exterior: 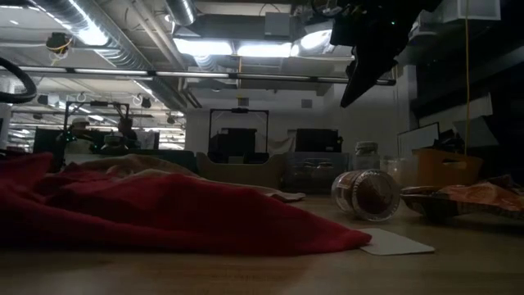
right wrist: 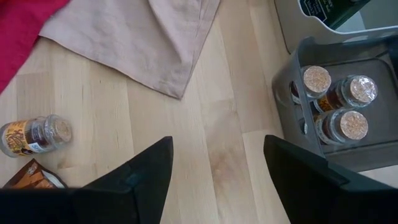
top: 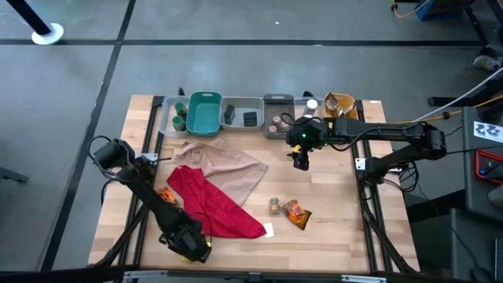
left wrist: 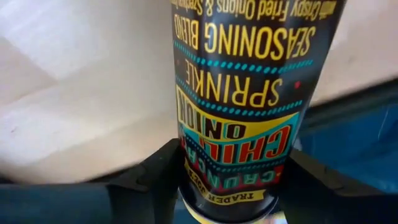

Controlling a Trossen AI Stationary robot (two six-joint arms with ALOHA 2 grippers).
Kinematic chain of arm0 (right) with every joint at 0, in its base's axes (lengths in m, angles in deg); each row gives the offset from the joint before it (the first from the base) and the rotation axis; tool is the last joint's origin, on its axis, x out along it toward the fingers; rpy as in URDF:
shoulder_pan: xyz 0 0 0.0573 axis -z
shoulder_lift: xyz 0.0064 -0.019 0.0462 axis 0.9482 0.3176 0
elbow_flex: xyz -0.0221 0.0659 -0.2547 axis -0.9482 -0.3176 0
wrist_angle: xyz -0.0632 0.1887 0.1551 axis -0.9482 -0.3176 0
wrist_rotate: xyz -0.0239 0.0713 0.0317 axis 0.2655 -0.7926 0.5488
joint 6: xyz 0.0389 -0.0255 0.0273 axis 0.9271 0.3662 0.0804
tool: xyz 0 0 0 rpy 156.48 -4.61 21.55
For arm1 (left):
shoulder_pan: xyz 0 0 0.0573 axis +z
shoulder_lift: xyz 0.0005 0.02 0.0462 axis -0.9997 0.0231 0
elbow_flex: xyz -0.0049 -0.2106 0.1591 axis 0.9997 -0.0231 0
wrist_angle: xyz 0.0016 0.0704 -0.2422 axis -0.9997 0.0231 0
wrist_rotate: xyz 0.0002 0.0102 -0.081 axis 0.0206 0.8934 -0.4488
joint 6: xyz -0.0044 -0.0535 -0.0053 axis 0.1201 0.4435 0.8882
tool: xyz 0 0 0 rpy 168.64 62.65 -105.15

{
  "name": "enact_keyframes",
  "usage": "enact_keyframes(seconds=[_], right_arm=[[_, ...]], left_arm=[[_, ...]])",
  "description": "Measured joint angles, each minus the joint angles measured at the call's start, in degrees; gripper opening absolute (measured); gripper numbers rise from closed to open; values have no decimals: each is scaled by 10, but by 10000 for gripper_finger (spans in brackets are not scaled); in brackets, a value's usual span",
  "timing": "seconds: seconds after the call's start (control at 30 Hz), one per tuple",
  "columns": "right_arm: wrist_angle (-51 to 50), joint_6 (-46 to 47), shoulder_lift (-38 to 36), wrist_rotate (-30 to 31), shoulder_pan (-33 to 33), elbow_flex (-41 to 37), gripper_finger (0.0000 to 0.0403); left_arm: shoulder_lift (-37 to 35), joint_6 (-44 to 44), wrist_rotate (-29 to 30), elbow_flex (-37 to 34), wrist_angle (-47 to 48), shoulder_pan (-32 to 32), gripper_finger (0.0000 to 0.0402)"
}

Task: Sort spices by type
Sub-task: Put the yellow seasoning bottle into the green bin

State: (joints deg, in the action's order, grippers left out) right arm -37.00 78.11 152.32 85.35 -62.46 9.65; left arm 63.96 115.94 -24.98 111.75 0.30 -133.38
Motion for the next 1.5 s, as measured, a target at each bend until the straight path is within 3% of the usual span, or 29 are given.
enact_keyframes(seconds=[0.17, 0.63, 0.97, 1.27, 1.5], right_arm=[[1, 0, 0, 0, 0, 0, 252], [14, 0, 0, -1, 0, -1, 252], [194, -54, 3, -84, -1, -78, 252], [416, -127, 3, -125, -4, -170, 252], [600, -188, 3, -109, -51, -240, 252]], left_arm=[[-23, -50, -75, 0, 2, 31, 198], [-117, -185, -108, 0, 99, 178, 205], [-118, -329, -114, 0, 65, 324, 208], [-117, -335, -256, 0, 40, 454, 206], [-98, -326, -322, 0, 35, 537, 206]])
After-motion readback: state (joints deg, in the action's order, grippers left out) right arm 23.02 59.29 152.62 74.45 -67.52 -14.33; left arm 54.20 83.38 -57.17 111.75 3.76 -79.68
